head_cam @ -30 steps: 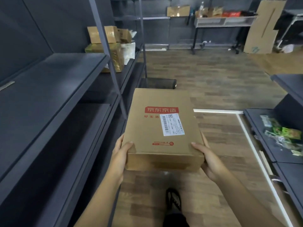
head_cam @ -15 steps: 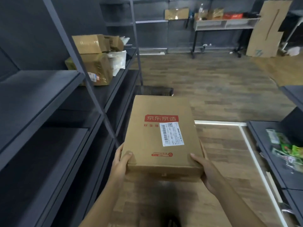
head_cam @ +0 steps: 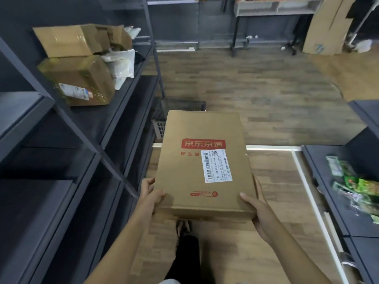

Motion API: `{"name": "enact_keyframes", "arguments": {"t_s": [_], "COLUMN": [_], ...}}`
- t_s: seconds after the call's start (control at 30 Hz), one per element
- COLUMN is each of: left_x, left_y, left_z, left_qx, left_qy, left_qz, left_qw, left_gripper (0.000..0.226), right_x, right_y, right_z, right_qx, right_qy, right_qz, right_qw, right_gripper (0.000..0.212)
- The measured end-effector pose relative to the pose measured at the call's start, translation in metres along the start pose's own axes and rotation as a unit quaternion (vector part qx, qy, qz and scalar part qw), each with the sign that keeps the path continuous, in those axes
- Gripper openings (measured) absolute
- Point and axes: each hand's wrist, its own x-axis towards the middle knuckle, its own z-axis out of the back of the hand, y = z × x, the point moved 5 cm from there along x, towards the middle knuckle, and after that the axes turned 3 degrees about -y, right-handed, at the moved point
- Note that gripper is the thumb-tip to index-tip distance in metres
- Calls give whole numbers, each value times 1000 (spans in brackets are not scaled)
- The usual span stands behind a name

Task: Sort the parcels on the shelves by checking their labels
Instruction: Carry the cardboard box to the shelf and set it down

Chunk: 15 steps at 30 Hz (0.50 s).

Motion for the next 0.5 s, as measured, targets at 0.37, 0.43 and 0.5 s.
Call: {"name": "enact_keyframes", "arguments": {"t_s": [0.37,0.43,0.5], "left_x": [185,215,246], "left_y": [-89,-105,-119], "left_z": [-30,-30,-27], "left_qx": [18,18,14], "left_qy": [-35,-34,-39], "left_qz": [-29,-33,-29], "left_qw": [999,999,999], "left_gripper": [70,72,72], "right_x": [209,247,279], "right_y": [85,95,101], "right_z": [-68,-85,-101], "right_qx": [-47,-72,-98], "right_qy": [19,10,-4], "right_qz": [-8,-19,-20], "right_qw": [999,997,995], "right_gripper": [65,62,60]}}
